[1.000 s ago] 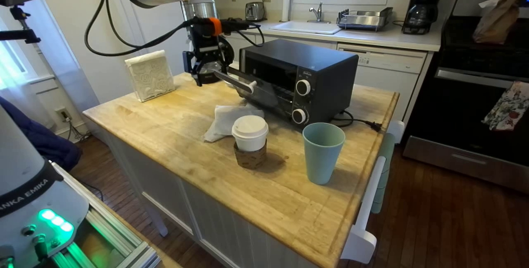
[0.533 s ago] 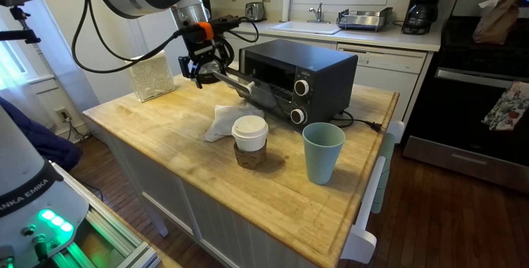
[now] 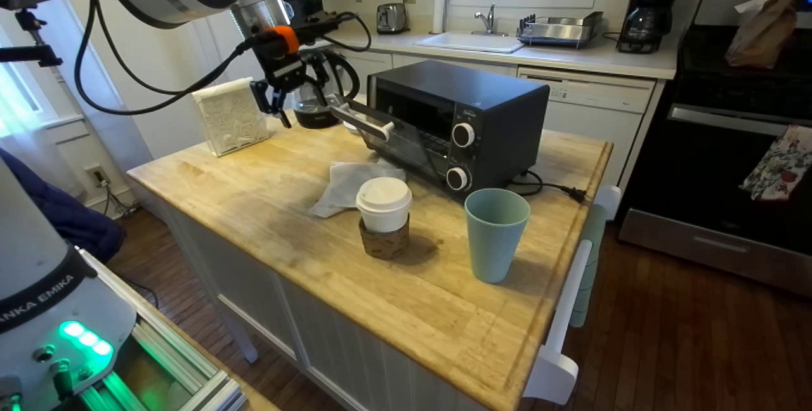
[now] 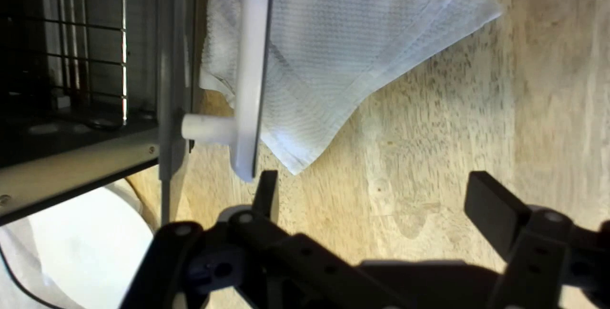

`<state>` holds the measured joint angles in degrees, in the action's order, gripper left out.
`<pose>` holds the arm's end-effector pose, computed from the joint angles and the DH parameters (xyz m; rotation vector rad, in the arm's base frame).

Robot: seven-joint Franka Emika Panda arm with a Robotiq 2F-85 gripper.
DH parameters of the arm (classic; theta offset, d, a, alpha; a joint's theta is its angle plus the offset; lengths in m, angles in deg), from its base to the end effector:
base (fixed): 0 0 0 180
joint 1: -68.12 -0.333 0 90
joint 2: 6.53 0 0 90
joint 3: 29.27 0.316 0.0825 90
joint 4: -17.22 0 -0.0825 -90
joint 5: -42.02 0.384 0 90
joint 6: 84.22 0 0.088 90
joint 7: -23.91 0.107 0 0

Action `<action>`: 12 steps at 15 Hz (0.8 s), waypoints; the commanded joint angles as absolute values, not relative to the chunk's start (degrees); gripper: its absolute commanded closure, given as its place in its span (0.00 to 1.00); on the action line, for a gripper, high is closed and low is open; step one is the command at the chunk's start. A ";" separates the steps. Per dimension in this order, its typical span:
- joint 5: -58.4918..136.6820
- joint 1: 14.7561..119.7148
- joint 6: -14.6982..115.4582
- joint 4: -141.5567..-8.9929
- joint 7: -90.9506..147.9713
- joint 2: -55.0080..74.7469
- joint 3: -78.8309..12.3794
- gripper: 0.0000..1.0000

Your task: Open the oven door

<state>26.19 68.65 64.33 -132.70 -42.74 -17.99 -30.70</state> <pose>0.4392 -0.0096 0.3360 2.2698 1.8215 0.0803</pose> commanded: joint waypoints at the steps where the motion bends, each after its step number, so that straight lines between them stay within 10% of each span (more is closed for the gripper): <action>1: 24.98 68.18 65.62 -133.90 -38.84 -20.27 -30.48 0.00; 12: 26.20 70.13 71.19 -129.55 -36.39 -19.27 -34.69 0.00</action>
